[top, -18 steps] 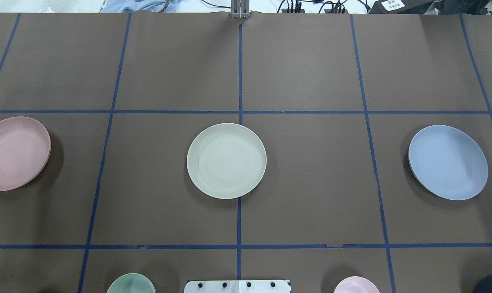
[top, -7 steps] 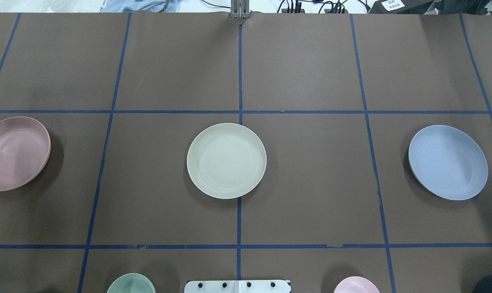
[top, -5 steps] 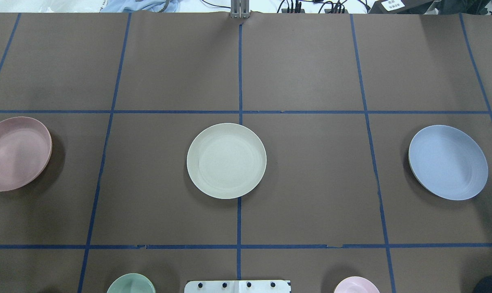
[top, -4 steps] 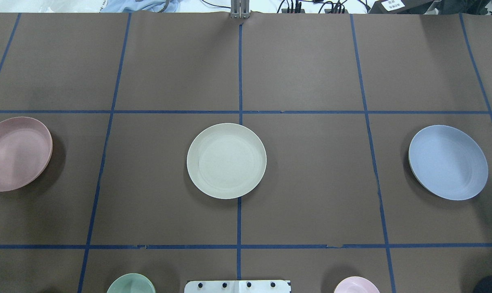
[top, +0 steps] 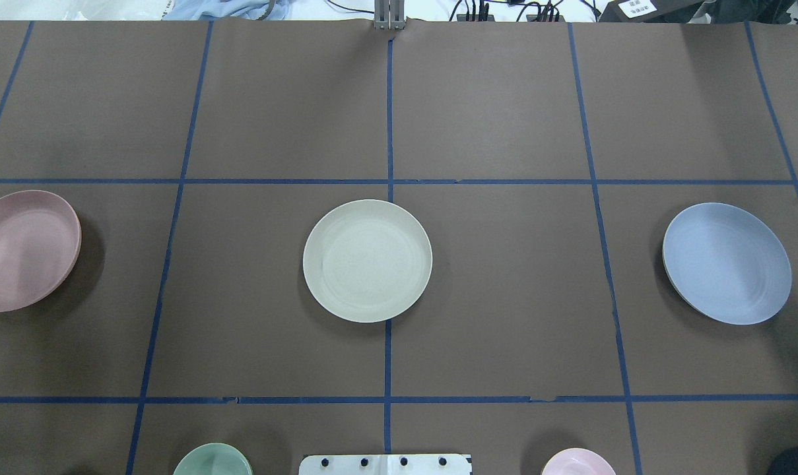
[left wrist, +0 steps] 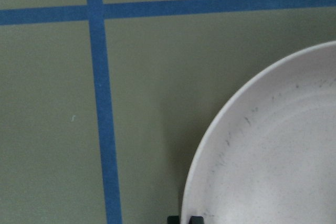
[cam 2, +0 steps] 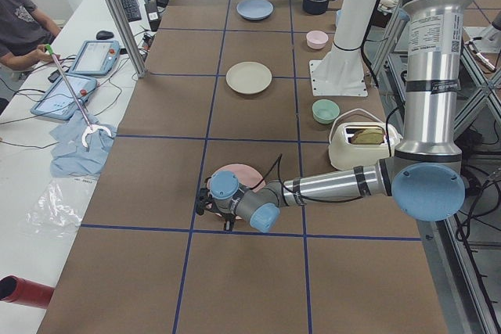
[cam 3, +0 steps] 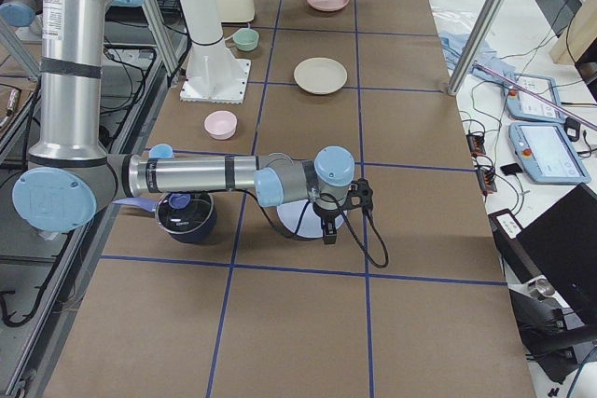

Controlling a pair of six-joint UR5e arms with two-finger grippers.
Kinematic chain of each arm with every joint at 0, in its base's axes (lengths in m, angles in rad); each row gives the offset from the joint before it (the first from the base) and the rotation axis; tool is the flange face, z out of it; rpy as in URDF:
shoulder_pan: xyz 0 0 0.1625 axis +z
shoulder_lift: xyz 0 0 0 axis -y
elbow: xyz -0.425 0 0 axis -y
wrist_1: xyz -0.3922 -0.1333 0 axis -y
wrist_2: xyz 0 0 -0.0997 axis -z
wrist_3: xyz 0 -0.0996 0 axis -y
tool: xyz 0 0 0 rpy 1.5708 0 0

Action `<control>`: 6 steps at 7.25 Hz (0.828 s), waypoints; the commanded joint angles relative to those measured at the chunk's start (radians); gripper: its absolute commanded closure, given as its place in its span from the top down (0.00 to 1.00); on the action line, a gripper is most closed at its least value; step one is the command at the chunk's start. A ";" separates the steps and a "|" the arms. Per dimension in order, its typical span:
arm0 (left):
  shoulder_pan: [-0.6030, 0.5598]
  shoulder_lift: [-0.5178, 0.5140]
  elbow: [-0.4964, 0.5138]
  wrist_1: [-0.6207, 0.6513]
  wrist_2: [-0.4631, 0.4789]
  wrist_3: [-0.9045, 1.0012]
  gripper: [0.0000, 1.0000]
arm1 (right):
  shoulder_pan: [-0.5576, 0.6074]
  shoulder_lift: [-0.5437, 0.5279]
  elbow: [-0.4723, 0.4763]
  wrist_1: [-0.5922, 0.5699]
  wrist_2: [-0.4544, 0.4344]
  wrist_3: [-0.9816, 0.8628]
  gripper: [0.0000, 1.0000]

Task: Stack three plates with pink and blue
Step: 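Grip the pink plate rim with the left gripper while the right grips the blue plate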

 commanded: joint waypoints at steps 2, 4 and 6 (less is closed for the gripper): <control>-0.088 0.010 -0.049 0.007 -0.138 -0.001 0.00 | -0.043 0.023 0.002 0.067 -0.010 0.087 1.00; -0.115 -0.006 -0.049 0.018 -0.241 -0.012 0.00 | -0.075 0.057 -0.005 0.089 -0.077 0.130 1.00; -0.115 -0.039 -0.072 0.016 -0.289 -0.114 0.00 | -0.142 0.080 -0.016 0.090 -0.120 0.167 1.00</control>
